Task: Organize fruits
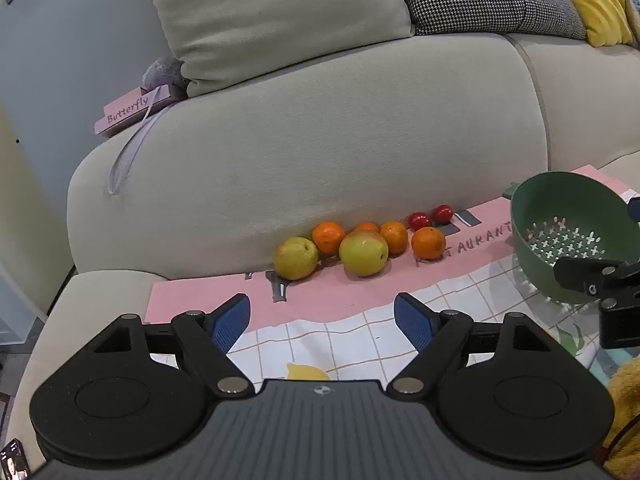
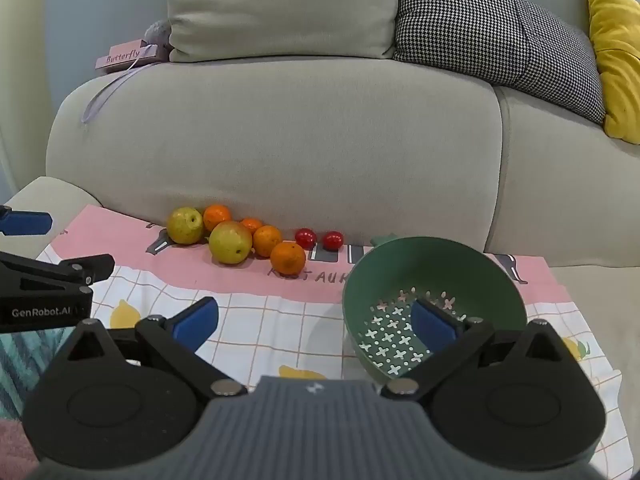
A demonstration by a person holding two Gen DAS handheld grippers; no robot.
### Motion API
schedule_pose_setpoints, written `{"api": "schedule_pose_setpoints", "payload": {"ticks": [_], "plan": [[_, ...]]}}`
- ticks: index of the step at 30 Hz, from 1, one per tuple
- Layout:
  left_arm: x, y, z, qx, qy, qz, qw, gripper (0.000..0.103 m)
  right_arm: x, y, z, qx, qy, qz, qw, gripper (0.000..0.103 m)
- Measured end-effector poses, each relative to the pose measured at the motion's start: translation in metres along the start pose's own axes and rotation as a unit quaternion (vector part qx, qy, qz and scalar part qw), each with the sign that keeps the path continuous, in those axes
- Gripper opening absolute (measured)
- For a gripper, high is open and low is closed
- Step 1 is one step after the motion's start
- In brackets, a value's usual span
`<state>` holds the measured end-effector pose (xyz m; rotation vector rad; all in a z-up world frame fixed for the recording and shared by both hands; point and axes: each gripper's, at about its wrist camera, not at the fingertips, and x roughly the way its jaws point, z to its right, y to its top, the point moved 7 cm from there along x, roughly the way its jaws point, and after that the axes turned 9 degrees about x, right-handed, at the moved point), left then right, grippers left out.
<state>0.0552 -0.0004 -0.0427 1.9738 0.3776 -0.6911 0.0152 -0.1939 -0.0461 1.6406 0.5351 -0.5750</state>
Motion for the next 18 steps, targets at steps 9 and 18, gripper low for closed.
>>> {"api": "schedule_pose_setpoints", "payload": {"ticks": [9, 18], "plan": [[-0.0023, -0.0011, -0.0016, -0.004, -0.009, 0.0, 1.0, 0.095, 0.0007, -0.0018, 0.0006, 0.003, -0.005, -0.008, 1.0, 0.099], [-0.0016, -0.0032, 0.0015, -0.007, -0.007, 0.0, 1.0, 0.095, 0.0027, -0.0047, 0.0024, 0.007, -0.015, -0.026, 1.0, 0.099]]}}
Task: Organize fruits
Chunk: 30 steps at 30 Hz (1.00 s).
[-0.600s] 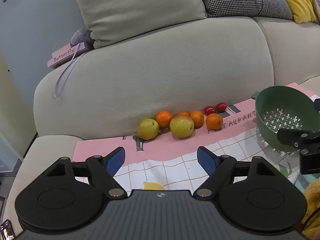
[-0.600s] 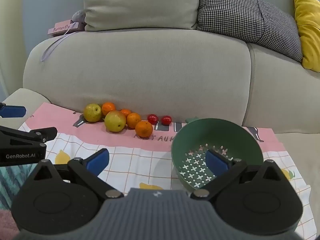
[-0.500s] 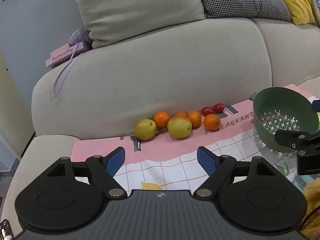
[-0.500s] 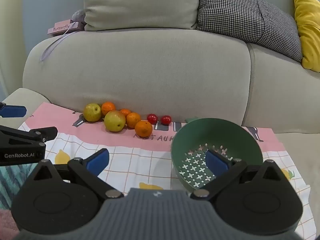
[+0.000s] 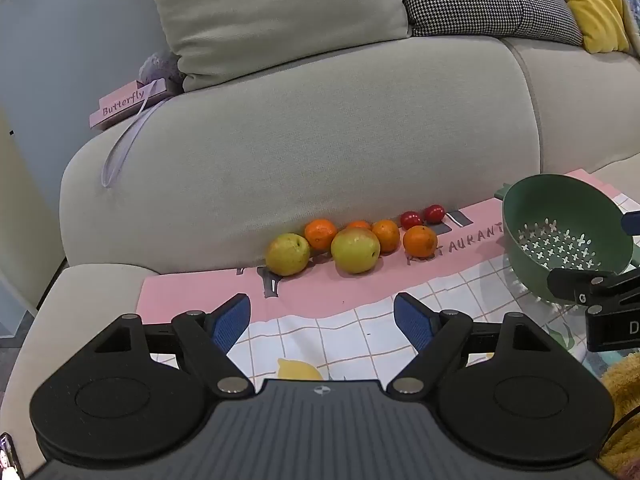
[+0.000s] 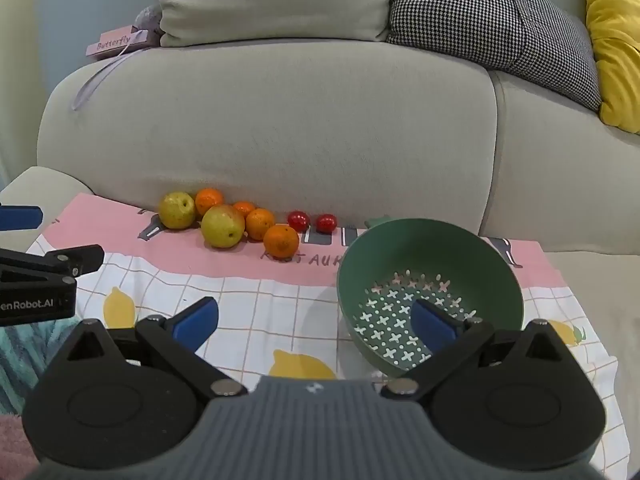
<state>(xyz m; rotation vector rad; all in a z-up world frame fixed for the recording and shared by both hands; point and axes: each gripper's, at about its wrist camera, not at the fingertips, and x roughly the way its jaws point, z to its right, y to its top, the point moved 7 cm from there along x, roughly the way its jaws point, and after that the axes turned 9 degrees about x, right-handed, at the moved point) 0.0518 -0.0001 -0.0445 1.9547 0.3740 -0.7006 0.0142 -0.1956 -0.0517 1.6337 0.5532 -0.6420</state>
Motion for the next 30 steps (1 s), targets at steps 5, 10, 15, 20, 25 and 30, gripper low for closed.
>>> {"api": "schedule_pose_setpoints", "payload": {"ticks": [5, 10, 15, 20, 25, 30], "plan": [[-0.0013, 0.0002, -0.0029, -0.002, -0.001, 0.001, 1.0, 0.095, 0.0003, -0.0015, 0.0014, 0.006, -0.003, -0.008, 1.0, 0.099], [-0.0014, -0.0011, -0.0049, -0.009, 0.0, 0.0, 1.0, 0.095, 0.0002, -0.002, 0.0013, 0.007, -0.005, -0.012, 1.0, 0.099], [-0.0019, -0.0021, -0.007, -0.012, -0.001, 0.001, 0.9999, 0.095, 0.001, -0.0019, 0.0003, 0.006, -0.006, -0.016, 1.0, 0.099], [-0.0014, -0.0033, -0.0083, -0.016, -0.003, -0.001, 0.9999, 0.095, 0.0017, -0.002, 0.0008, 0.007, -0.008, -0.018, 1.0, 0.099], [-0.0012, -0.0033, -0.0079, -0.017, -0.003, -0.002, 0.9999, 0.095, 0.0022, -0.0027, 0.0016, 0.008, -0.01, -0.02, 1.0, 0.099], [-0.0011, -0.0033, -0.0077, -0.017, -0.003, -0.002, 0.9998, 0.095, 0.0022, -0.0031, 0.0019, 0.012, -0.011, -0.022, 1.0, 0.099]]}}
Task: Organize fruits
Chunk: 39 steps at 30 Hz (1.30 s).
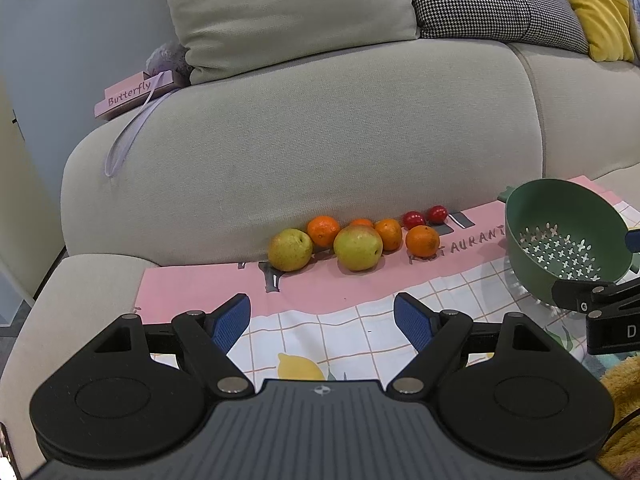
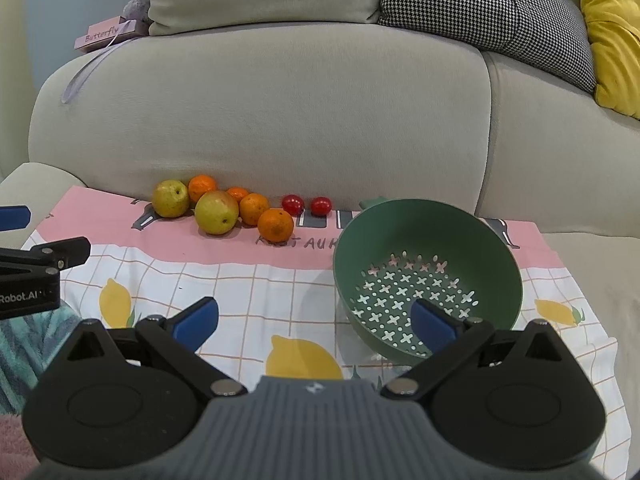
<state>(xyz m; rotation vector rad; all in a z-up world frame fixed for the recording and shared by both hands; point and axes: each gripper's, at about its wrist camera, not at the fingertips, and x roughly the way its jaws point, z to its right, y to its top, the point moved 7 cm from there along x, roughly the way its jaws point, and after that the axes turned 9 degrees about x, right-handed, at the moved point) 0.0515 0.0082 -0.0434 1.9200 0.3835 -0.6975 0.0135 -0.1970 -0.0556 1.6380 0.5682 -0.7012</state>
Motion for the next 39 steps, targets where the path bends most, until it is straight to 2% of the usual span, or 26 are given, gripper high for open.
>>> {"api": "schedule_pose_setpoints", "payload": {"ticks": [39], "plan": [[0.001, -0.001, 0.008, 0.003, -0.006, -0.003, 1.0, 0.094, 0.003, -0.005, 0.0, 0.008, 0.001, -0.016, 1.0, 0.099]]}}
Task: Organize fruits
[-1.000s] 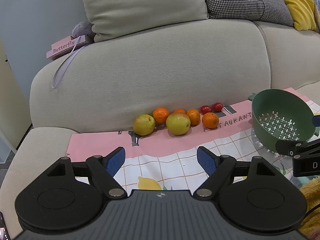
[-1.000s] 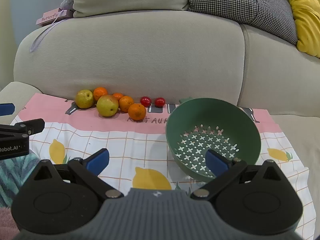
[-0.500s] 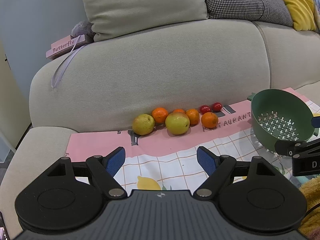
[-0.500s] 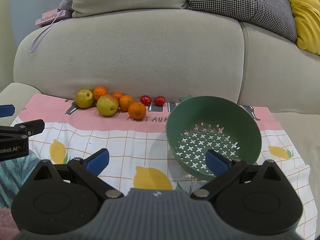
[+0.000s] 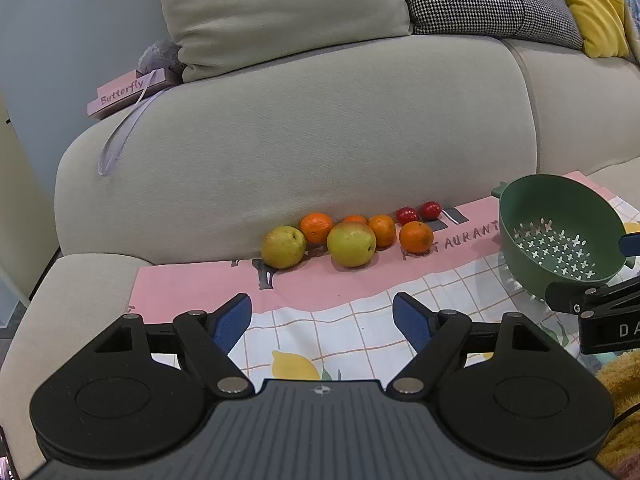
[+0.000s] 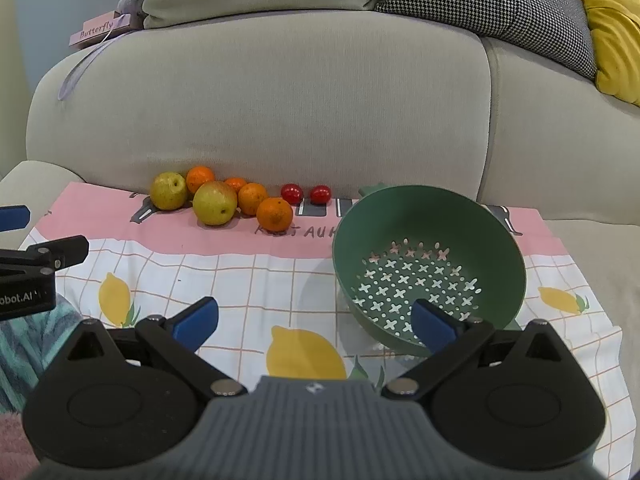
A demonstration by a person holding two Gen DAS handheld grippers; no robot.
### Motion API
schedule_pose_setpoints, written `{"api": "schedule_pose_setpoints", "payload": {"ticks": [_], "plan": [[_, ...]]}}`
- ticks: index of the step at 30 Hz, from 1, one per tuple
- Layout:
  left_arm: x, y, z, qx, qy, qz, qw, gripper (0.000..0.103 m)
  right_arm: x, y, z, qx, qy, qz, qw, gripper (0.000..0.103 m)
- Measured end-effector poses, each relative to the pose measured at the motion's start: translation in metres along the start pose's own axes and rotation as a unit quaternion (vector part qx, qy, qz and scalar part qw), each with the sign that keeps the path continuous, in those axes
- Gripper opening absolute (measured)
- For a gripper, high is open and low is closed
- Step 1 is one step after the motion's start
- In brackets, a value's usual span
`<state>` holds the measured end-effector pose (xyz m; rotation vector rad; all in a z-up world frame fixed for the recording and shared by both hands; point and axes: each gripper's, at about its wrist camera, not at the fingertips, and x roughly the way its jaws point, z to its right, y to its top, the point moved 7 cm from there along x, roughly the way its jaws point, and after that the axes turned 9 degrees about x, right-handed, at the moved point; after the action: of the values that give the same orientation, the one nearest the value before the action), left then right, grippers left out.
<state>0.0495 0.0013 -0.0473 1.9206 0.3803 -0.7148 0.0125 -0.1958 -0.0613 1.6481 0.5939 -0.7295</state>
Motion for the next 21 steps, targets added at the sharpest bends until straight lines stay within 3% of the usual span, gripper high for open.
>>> {"api": "schedule_pose_setpoints", "payload": {"ticks": [8, 15, 21], "plan": [[0.004, 0.001, -0.002, 0.005, -0.006, -0.001, 1.0, 0.094, 0.005, -0.001, -0.003, 0.004, 0.013, -0.002, 1.0, 0.099], [0.008, 0.002, -0.008, 0.0, -0.016, 0.006, 0.9999, 0.094, 0.004, 0.006, -0.011, -0.013, 0.017, 0.045, 0.999, 0.099], [0.02, 0.001, -0.021, -0.01, -0.011, -0.014, 0.9998, 0.094, 0.019, 0.015, -0.02, -0.024, 0.05, 0.033, 0.998, 0.099]]}}
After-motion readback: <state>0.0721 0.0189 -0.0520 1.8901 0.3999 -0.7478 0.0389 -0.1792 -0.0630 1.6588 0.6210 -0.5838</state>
